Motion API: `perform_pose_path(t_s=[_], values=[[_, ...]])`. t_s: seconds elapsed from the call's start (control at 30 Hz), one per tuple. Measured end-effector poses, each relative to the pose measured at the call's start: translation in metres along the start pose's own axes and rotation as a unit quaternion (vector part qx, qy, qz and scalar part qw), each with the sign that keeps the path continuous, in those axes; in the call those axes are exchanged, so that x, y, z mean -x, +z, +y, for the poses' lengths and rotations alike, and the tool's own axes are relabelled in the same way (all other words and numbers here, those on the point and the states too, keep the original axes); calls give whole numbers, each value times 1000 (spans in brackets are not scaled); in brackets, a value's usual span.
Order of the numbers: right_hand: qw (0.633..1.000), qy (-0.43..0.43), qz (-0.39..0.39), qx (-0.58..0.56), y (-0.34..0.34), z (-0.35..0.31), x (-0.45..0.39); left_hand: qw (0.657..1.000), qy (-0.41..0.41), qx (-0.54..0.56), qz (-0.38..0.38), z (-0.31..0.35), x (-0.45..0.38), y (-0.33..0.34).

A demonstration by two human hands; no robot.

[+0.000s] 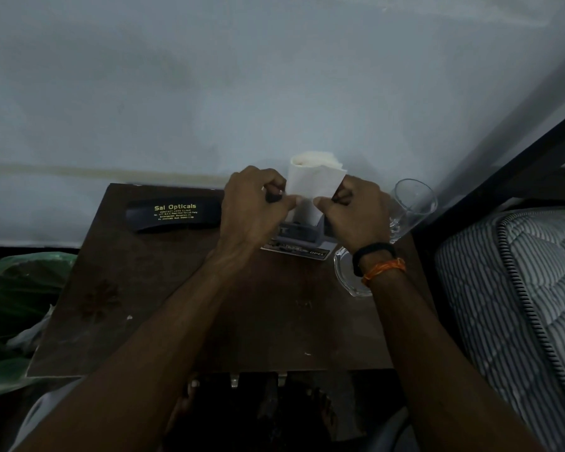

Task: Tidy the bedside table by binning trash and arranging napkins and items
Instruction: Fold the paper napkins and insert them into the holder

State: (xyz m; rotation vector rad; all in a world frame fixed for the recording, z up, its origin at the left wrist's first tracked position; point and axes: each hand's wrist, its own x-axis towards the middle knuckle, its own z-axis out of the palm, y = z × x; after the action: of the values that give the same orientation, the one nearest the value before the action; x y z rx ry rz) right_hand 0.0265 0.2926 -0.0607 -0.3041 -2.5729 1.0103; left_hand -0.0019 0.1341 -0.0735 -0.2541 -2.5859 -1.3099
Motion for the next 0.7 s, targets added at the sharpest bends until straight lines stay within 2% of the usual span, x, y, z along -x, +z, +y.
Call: perform_pose_path(t_s=[0.23, 0.43, 0.7], values=[[1000, -1, -13, -3, 0, 1, 2, 998, 12, -28, -54, 0, 1, -2], [1000, -11, -5, 8, 1, 0, 3, 997, 32, -57, -48, -3, 1, 1], [999, 23, -19, -14, 1, 1, 3, 996, 34, -63, -49, -6, 0, 3]])
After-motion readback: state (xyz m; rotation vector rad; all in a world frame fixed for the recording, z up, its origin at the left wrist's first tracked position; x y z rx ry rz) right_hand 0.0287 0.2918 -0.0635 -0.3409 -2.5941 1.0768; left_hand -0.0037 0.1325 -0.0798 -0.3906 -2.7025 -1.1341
